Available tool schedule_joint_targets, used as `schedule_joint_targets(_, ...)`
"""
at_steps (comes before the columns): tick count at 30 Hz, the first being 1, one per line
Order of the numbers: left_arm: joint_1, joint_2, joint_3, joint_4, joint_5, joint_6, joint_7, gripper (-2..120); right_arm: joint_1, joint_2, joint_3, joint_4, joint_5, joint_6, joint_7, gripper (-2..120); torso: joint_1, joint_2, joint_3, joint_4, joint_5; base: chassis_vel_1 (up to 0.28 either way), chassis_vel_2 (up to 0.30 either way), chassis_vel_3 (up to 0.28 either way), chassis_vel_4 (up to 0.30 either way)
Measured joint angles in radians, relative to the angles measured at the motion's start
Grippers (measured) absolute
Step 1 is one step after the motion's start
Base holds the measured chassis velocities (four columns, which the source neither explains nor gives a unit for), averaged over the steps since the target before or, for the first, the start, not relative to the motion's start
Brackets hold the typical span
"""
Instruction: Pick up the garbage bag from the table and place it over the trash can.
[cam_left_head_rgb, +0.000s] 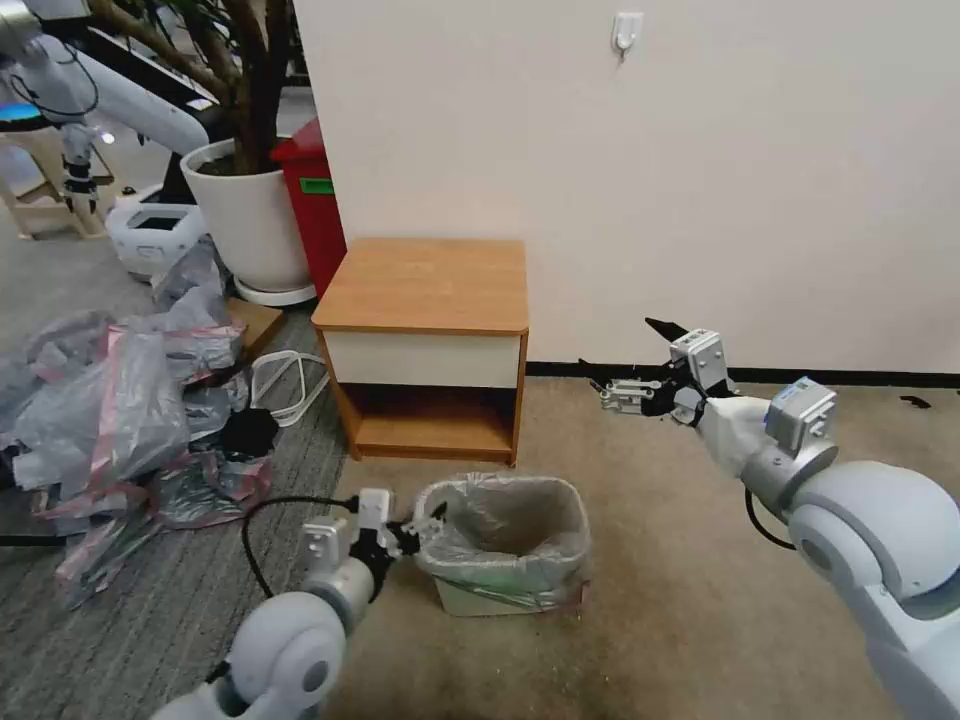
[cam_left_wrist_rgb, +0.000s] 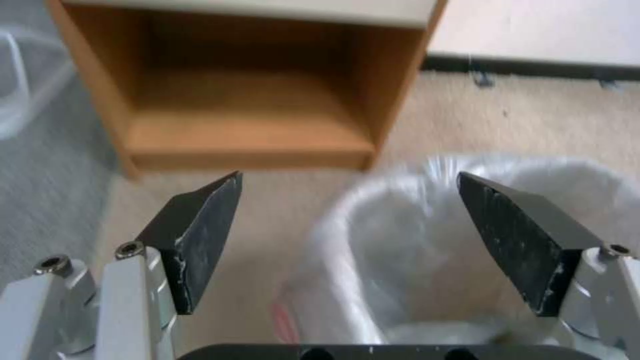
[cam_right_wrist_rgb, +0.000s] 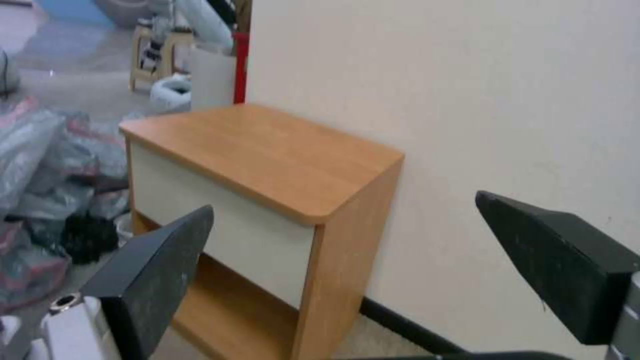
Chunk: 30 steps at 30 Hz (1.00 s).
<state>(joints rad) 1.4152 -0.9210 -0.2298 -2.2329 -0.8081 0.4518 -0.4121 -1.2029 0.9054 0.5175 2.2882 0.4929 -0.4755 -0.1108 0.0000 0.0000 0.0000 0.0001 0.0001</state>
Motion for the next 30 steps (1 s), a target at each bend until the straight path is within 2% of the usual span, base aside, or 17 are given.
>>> schedule_joint_targets(3,0.035,0.015,-0.081,-0.035,0.064,-0.053,0.034,83,-0.049,0.026,0.045,-0.005,0.022,0.075,0.025,100,0.0,0.0,0.0,0.0,0.0,0.0,0.0,0.0,0.0)
schedule_joint_targets(4,0.035,0.015,-0.081,-0.035,0.064,-0.053,0.034,83,-0.049,0.026,0.045,-0.005,0.022,0.075,0.025,100,0.0,0.0,0.0,0.0,0.0,0.0,0.0,0.0,0.0)
schedule_joint_targets(7,0.082,0.001,-0.172,-0.034,0.165,-0.165,0.081,83,-0.119,0.076,0.099,-0.006,0.022,0.21,0.057,100,0.0,0.0,0.0,-0.0001,-0.0002,0.0,0.0,0.0,0.0)
schedule_joint_targets(8,0.082,0.001,-0.172,-0.034,0.165,-0.165,0.081,83,-0.119,0.076,0.099,-0.006,0.022,0.21,0.057,100,0.0,0.0,0.0,-0.0001,-0.0002,0.0,0.0,0.0,0.0)
schedule_joint_targets(11,0.143,-0.038,-0.269,-0.032,0.246,-0.268,0.121,88,-0.201,0.142,0.128,0.003,-0.012,0.352,0.106,100,0.0,0.0,0.0,-0.0001,-0.0004,0.0,0.0,0.0,0.0)
schedule_joint_targets(12,0.165,-0.054,-0.304,-0.032,0.277,-0.303,0.138,90,-0.231,0.167,0.134,0.007,-0.034,0.381,0.12,100,0.0,0.0,0.0,-0.0001,-0.0004,0.0,0.0,0.0,0.0)
schedule_joint_targets(13,0.165,-0.054,-0.304,-0.032,0.277,-0.303,0.138,90,-0.231,0.167,0.134,0.007,-0.034,0.381,0.12,100,0.0,0.0,0.0,-0.0001,-0.0004,0.0,0.0,0.0,0.0)
schedule_joint_targets(17,0.263,-0.151,-0.439,-0.019,0.432,-0.455,0.207,99,-0.335,0.292,0.151,0.007,-0.178,0.496,0.153,100,0.0,0.0,0.0,-0.0001,-0.0003,0.0,0.0,0.0,0.0)
schedule_joint_targets(18,0.263,-0.151,-0.439,-0.019,0.432,-0.455,0.207,99,-0.335,0.292,0.151,0.007,-0.178,0.496,0.153,100,0.0,0.0,0.0,-0.0001,-0.0003,0.0,0.0,0.0,0.0)
schedule_joint_targets(22,0.341,-0.248,-0.474,-0.01,0.502,-0.55,0.231,100,-0.413,0.389,0.139,0.001,-0.3,0.564,0.158,100,0.0,0.0,0.0,-0.0001,-0.0001,0.0,0.0,0.0,0.0)
schedule_joint_targets(23,0.341,-0.248,-0.474,-0.01,0.502,-0.55,0.231,100,-0.413,0.389,0.139,0.001,-0.3,0.564,0.158,100,0.0,0.0,0.0,-0.0001,-0.0001,0.0,0.0,0.0,0.0)
schedule_joint_targets(26,0.382,-0.31,-0.487,0.014,0.555,-0.613,0.238,100,-0.454,0.432,0.129,-0.001,-0.361,0.59,0.157,100,0.0,0.0,0.0,0.0,-0.0002,0.0,0.0,0.0,0.0)
schedule_joint_targets(30,0.39,-0.336,-0.477,0.04,0.579,-0.645,0.244,100,-0.466,0.439,0.125,-0.008,-0.396,0.58,0.152,100,0.0,0.0,0.0,0.0,-0.0001,0.0,0.0,0.0,0.0)
